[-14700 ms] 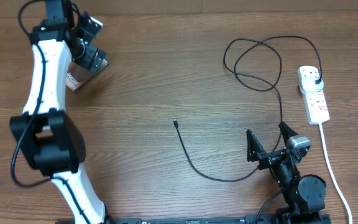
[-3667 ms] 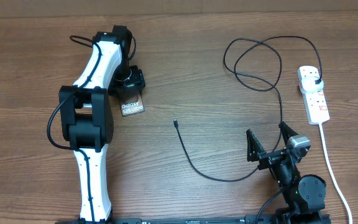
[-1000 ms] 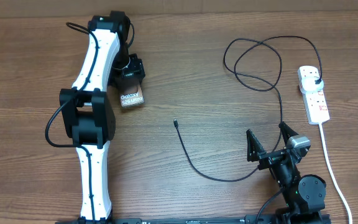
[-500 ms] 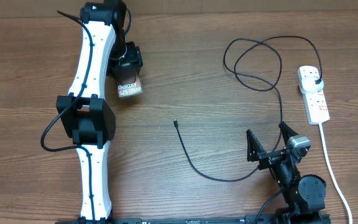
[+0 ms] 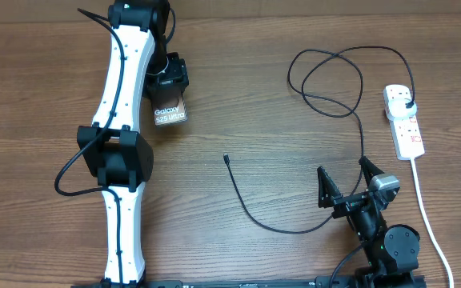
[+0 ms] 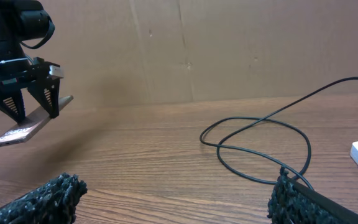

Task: Plug charger to phone and switch on socket
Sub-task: 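Raise the held phone with the left gripper and carry it rightward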

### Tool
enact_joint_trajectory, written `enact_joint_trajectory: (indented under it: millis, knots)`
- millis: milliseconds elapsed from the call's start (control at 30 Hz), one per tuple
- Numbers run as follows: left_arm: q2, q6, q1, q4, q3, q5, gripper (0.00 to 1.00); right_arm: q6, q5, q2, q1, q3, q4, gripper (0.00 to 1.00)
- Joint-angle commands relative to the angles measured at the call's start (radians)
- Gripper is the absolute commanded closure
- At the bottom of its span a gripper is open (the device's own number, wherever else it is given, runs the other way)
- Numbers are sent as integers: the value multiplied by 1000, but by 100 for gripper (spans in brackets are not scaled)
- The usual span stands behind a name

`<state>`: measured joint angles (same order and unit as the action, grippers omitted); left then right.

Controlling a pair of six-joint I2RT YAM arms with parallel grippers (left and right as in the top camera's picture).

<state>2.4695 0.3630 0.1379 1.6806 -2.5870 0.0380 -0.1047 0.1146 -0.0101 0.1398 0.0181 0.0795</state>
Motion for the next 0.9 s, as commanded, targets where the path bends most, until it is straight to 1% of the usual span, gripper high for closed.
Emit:
enact_joint_trajectory:
  millis: [0, 300, 600, 867]
  knots:
    - [-97, -19, 9, 9, -35, -14, 34, -3, -13, 7, 3, -10, -4, 0]
    - [-216, -19, 13, 9, -35, -12, 34, -3, -13, 7, 3, -10, -4, 0]
    - [-323, -19, 60, 9, -35, -12, 34, -3, -13, 7, 3, -10, -4, 0]
    - [-339, -19, 110, 9, -17, 13, 34, -3, -13, 7, 3, -10, -4, 0]
